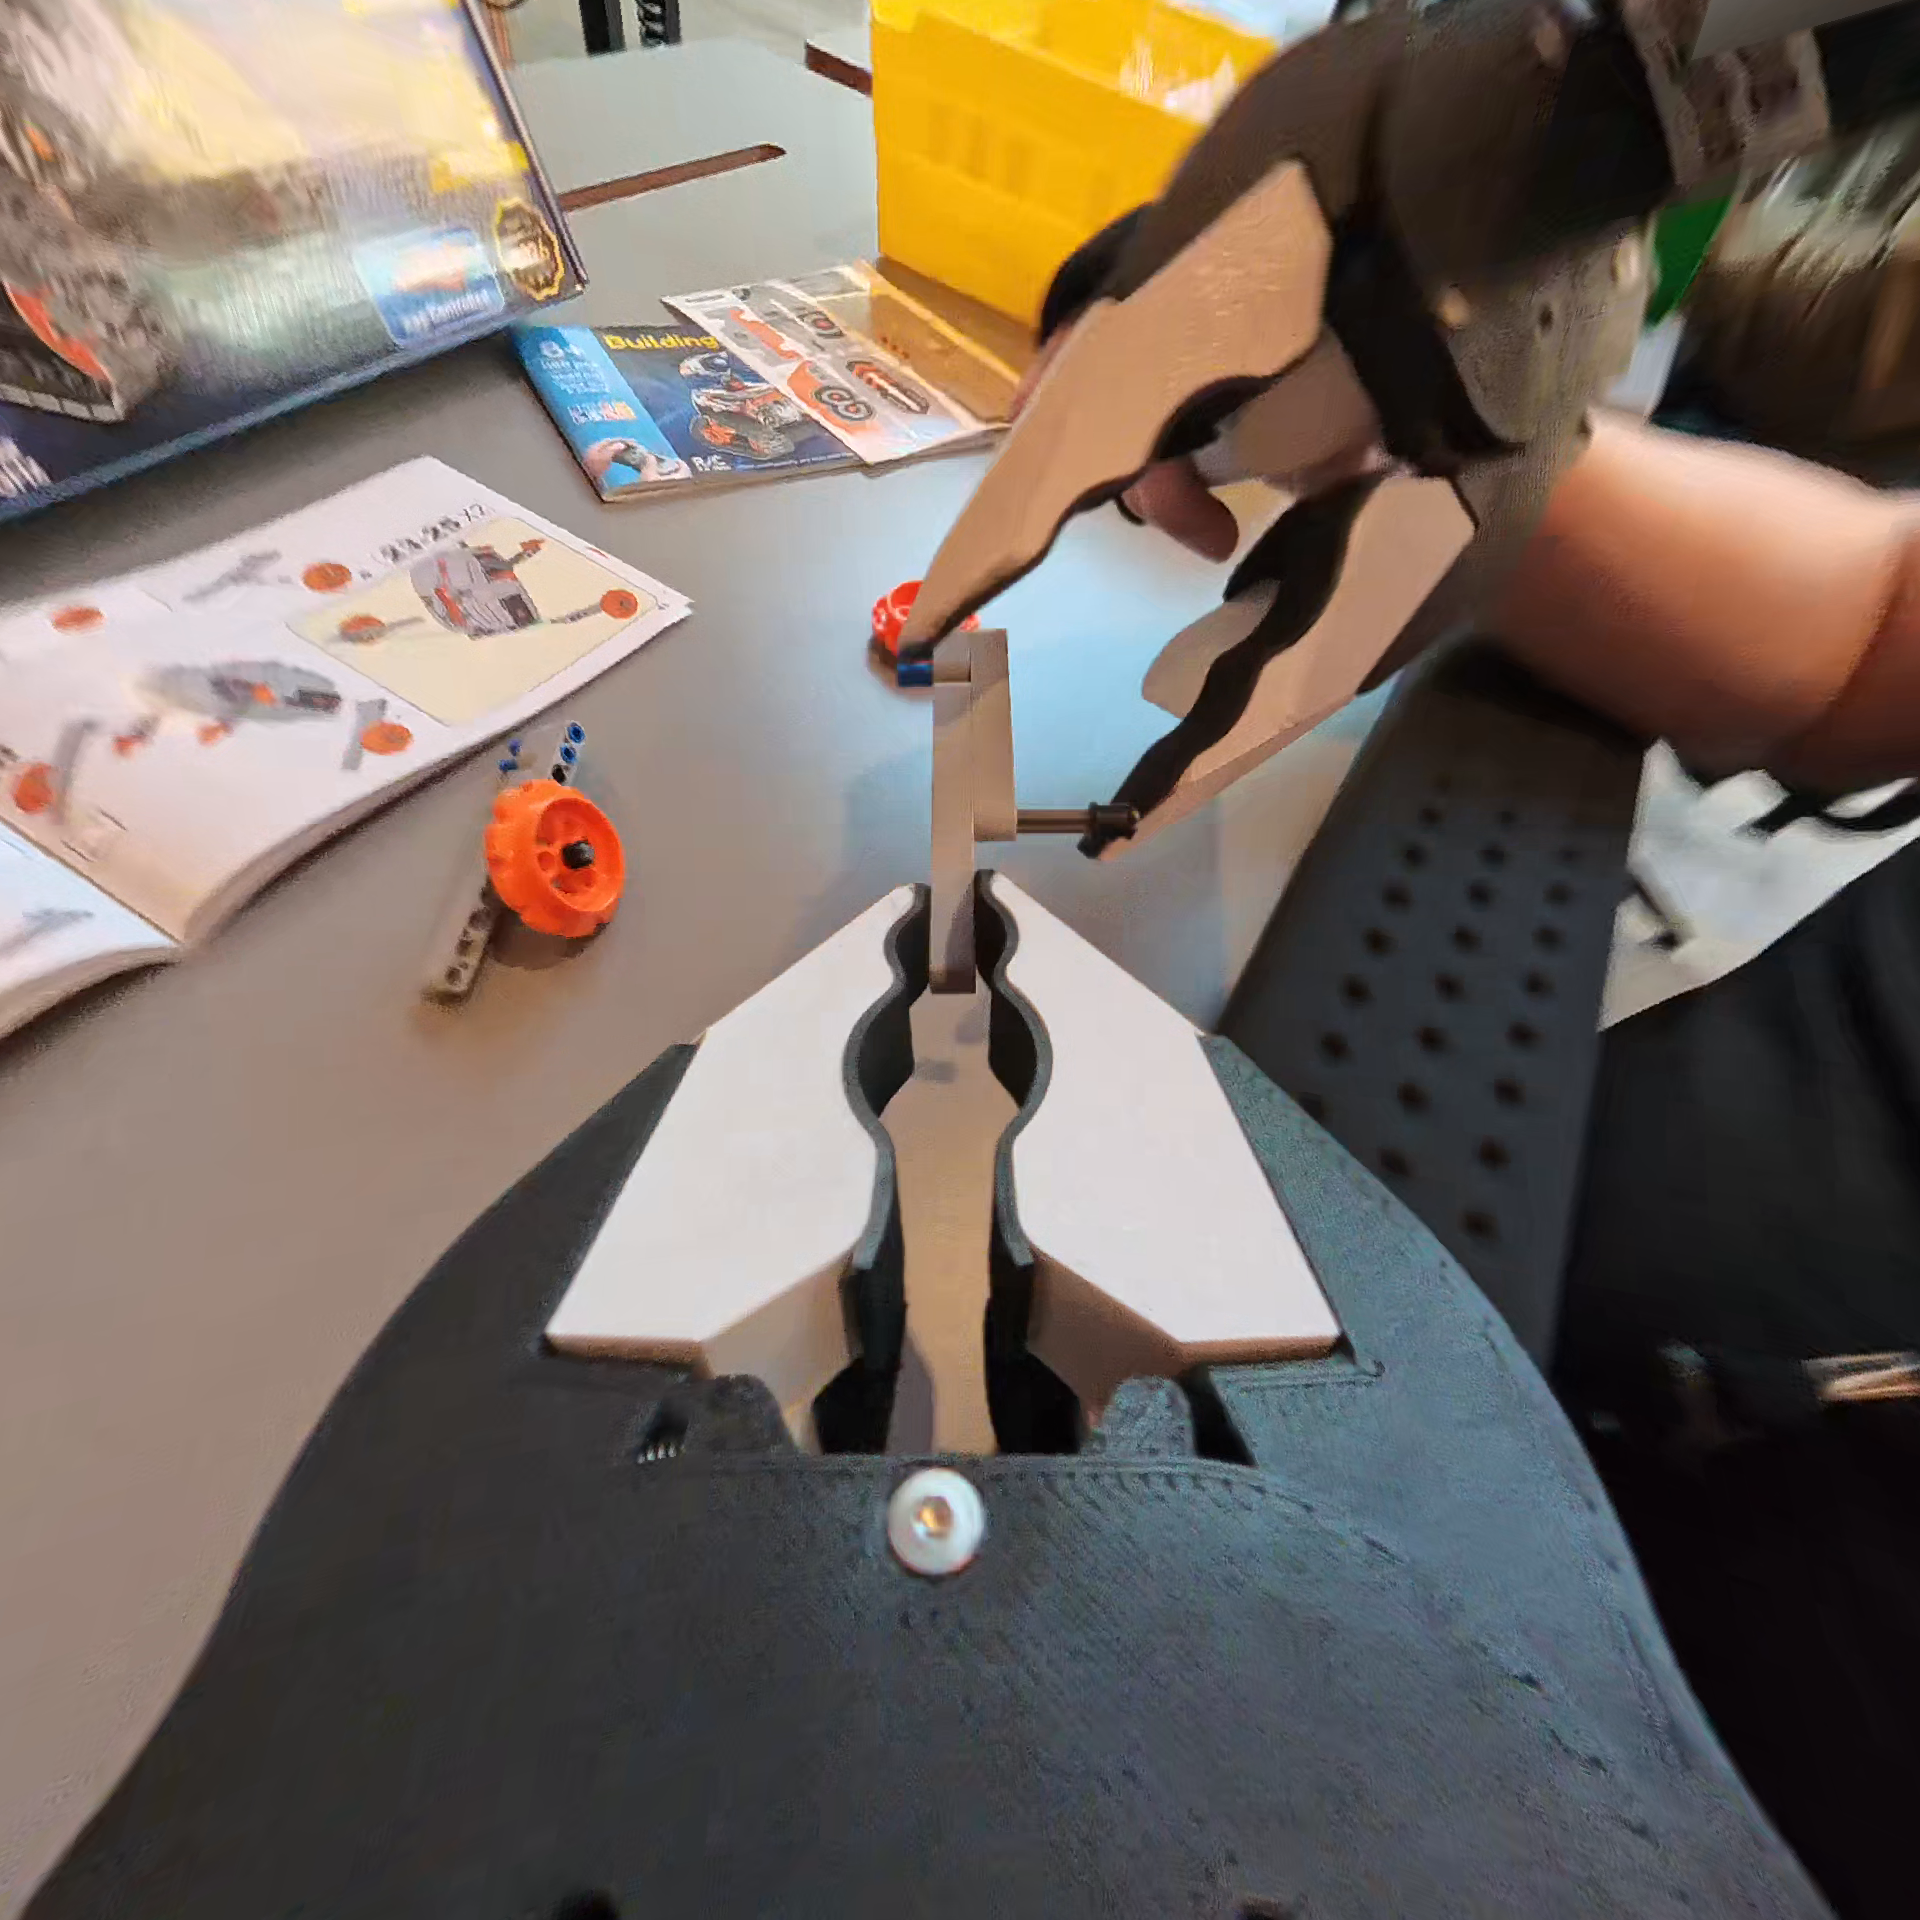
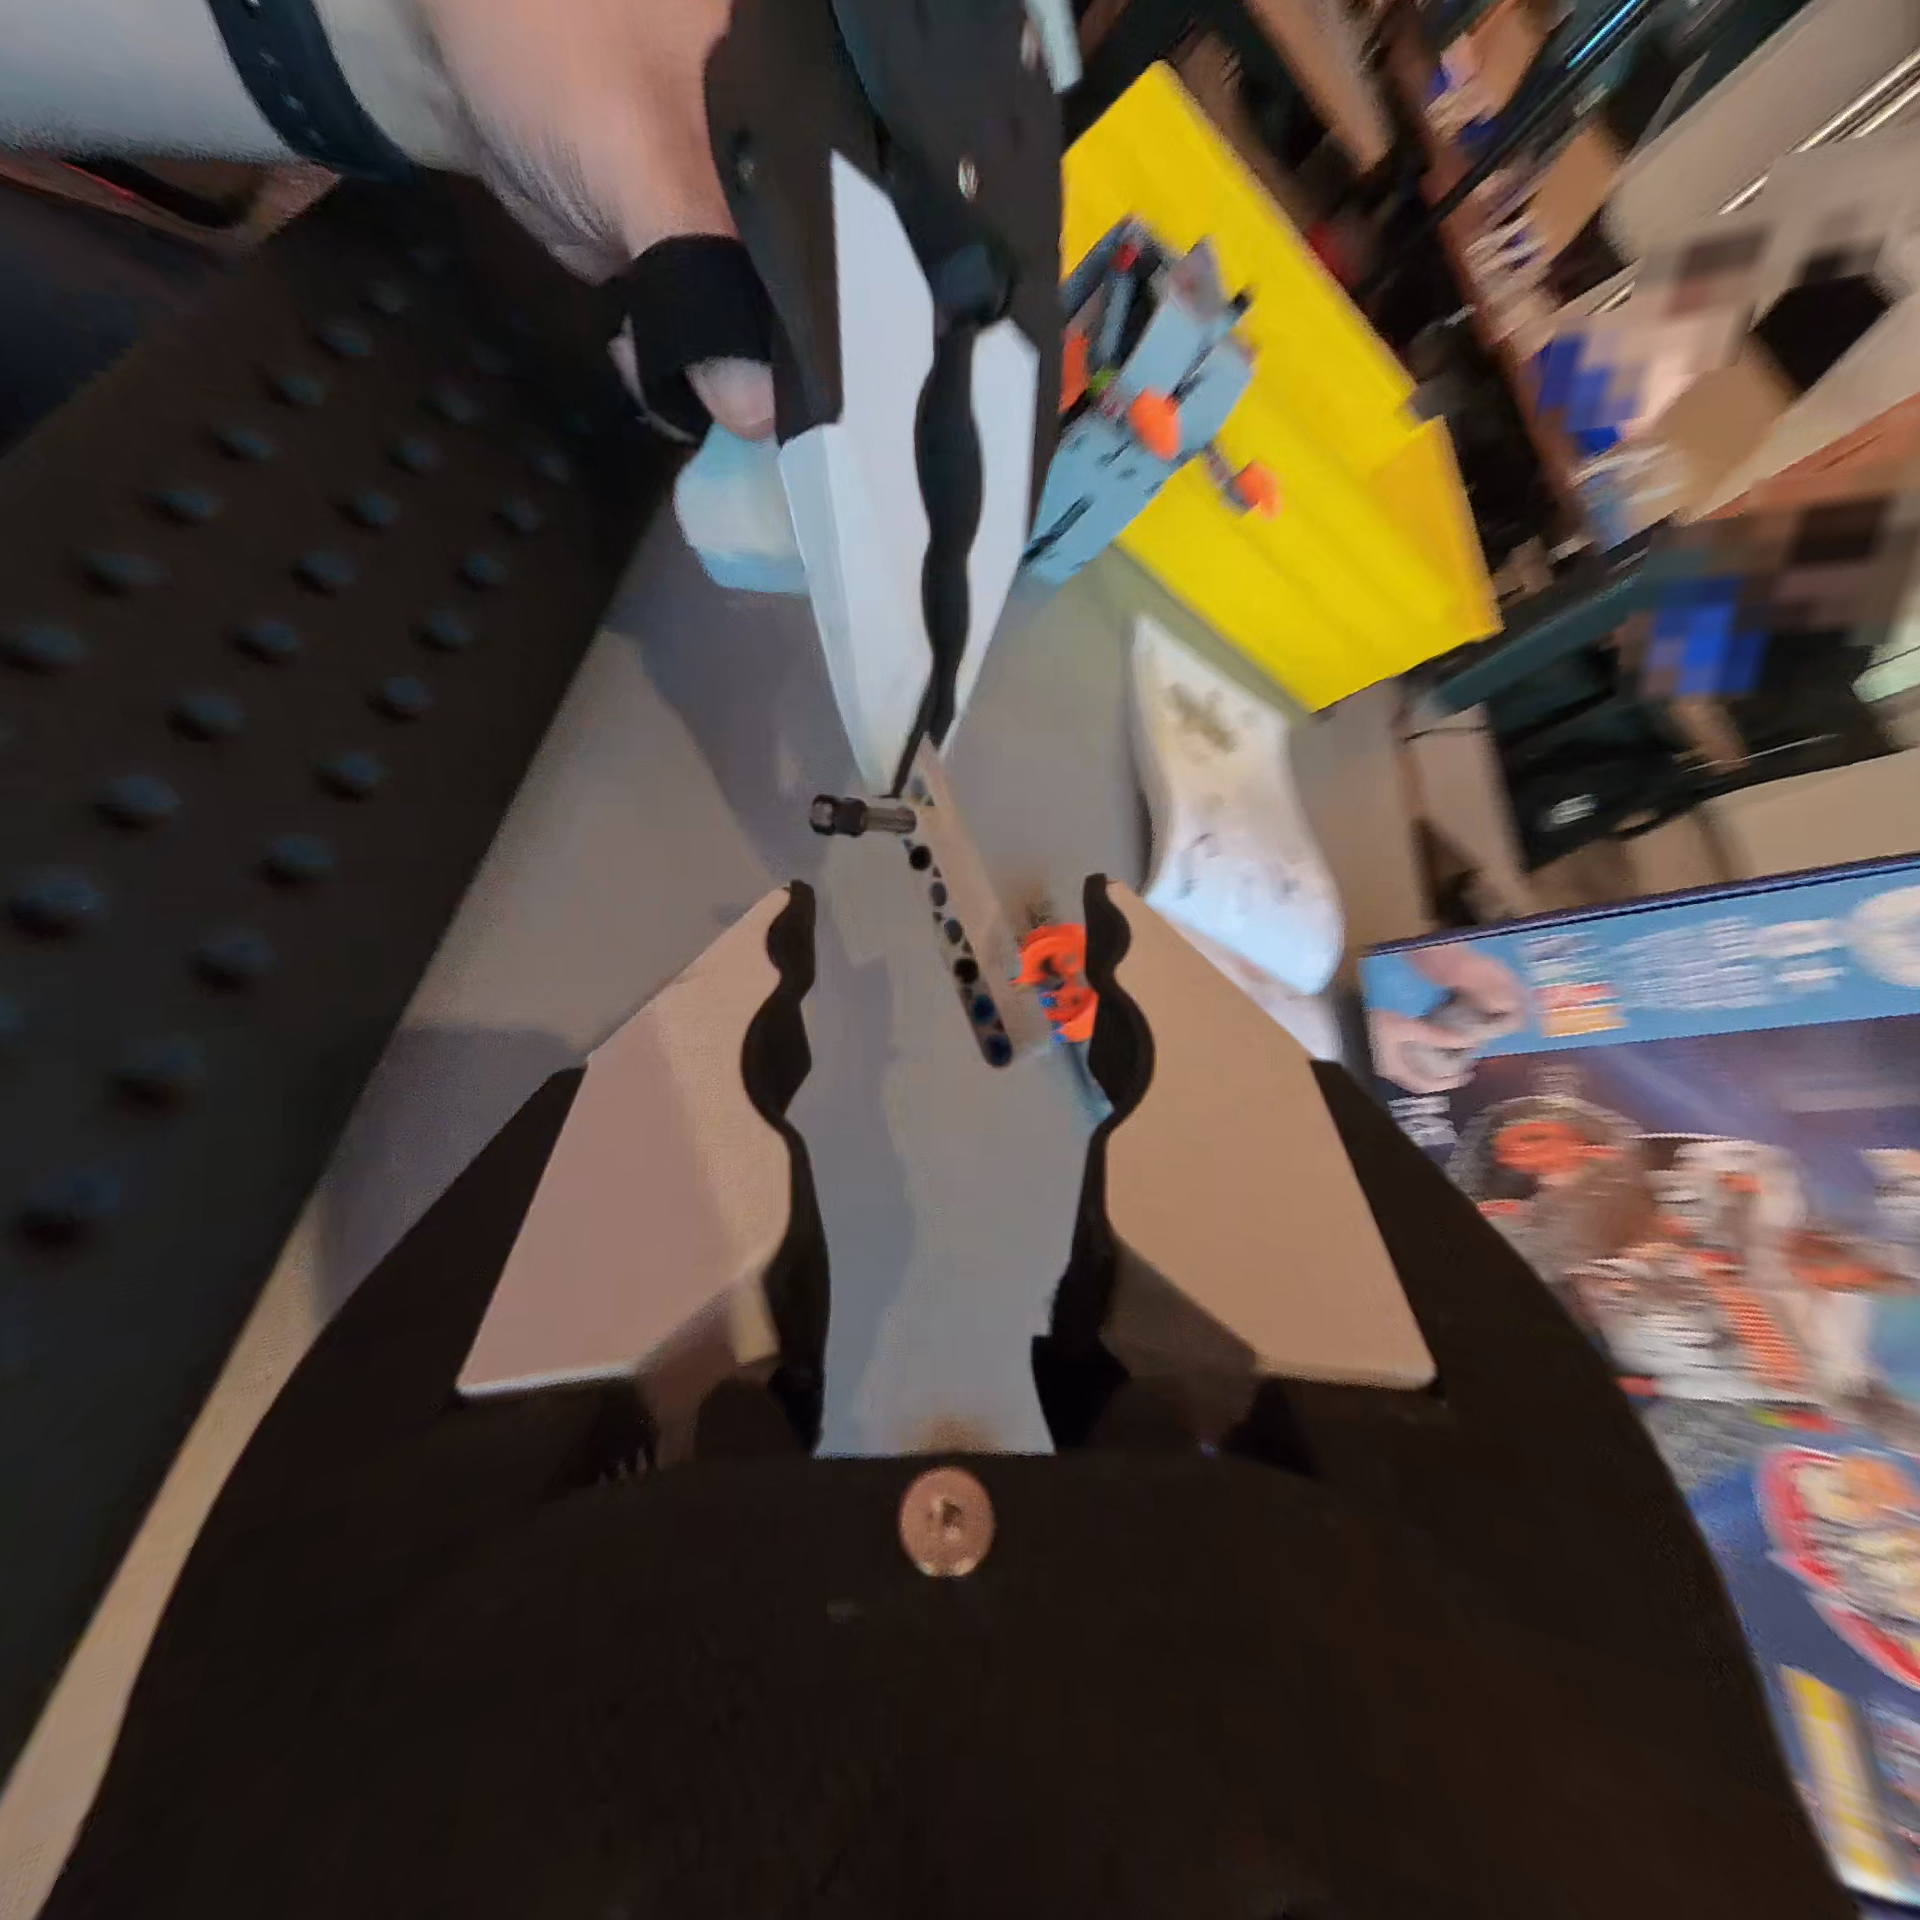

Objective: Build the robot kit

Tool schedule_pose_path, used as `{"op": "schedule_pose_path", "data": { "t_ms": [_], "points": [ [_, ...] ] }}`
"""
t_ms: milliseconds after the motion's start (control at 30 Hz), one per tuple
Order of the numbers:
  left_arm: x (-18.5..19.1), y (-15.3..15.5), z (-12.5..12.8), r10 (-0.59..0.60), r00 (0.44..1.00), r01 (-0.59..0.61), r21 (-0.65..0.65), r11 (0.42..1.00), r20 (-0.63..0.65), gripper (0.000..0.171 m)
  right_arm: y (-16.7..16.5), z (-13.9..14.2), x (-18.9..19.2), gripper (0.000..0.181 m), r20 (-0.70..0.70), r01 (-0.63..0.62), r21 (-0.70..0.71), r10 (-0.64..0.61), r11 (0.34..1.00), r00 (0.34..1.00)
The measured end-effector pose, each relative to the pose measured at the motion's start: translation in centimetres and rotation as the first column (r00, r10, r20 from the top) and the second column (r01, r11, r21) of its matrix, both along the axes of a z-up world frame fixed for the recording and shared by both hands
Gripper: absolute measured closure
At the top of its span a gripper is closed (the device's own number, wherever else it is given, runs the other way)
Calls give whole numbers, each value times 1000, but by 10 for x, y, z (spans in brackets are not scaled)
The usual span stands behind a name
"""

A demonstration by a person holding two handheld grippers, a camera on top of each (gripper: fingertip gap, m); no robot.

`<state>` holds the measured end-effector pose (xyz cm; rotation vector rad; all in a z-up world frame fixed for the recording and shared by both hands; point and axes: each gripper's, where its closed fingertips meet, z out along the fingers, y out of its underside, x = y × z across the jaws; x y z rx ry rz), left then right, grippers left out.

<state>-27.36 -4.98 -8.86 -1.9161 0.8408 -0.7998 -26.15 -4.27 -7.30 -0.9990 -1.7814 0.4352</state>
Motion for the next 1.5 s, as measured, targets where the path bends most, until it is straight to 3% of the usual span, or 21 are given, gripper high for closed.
{"op": "schedule_pose_path", "data": {
  "t_ms": [100,167,267,300,367,600,633,700,733,833,933,1200,1267,1333,1367,1500],
  "points": [
    [1,-7,11,23,979,18,-196,980,204,165,-9,21,0,136,-79,-15,128,25,992,997],
    [2,-13,19,21,942,83,-292,953,336,166,-12,16,0,141,-45,-27,132,33,991,998],
    [-1,-17,14,30,933,105,-348,932,360,166,-9,7,-2,156,-18,-19,139,21,990,1000],
    [-1,-18,11,33,934,106,-365,925,356,166,-8,6,-2,170,-19,-15,135,18,991,1000],
    [0,-20,10,35,927,121,-385,915,374,166,-8,5,-2,172,-18,-18,81,20,997,1000],
    [-7,-27,48,-49,858,192,-232,954,511,164,-15,30,-3,175,-153,-69,-261,30,963,988],
    [-8,-27,53,-56,852,186,-201,962,521,157,-14,35,-3,175,-180,-71,-293,17,953,983],
    [-11,-22,59,-45,864,115,-108,988,502,120,-12,43,-4,175,-224,-80,-394,-12,915,974],
    [-12,-21,61,-41,877,71,-44,997,480,116,-11,47,-5,175,-249,-90,-453,-29,887,968],
    [-9,-23,83,-62,856,-26,162,986,514,137,-19,58,-10,175,-308,-177,-634,-36,753,951],
    [-9,-21,94,-48,838,-97,235,967,543,153,-28,67,-14,175,-361,-259,-722,-30,642,932],
    [-5,-30,100,-100,814,-79,280,957,572,165,-39,70,-21,175,-409,-341,-792,-26,507,912],
    [-5,-31,97,-105,819,-63,269,961,565,166,-41,67,-21,175,-408,-347,-778,-1,524,913],
    [-4,-30,89,-93,826,-38,219,975,555,166,-38,60,-18,169,-375,-316,-732,30,604,927],
    [-3,-29,81,-86,841,-24,196,980,535,166,-35,59,-15,162,-360,-300,-715,35,632,932],
    [2,-27,54,-68,918,4,162,987,391,166,-30,50,-4,160,-271,-236,-661,67,712,960]
  ]
}}
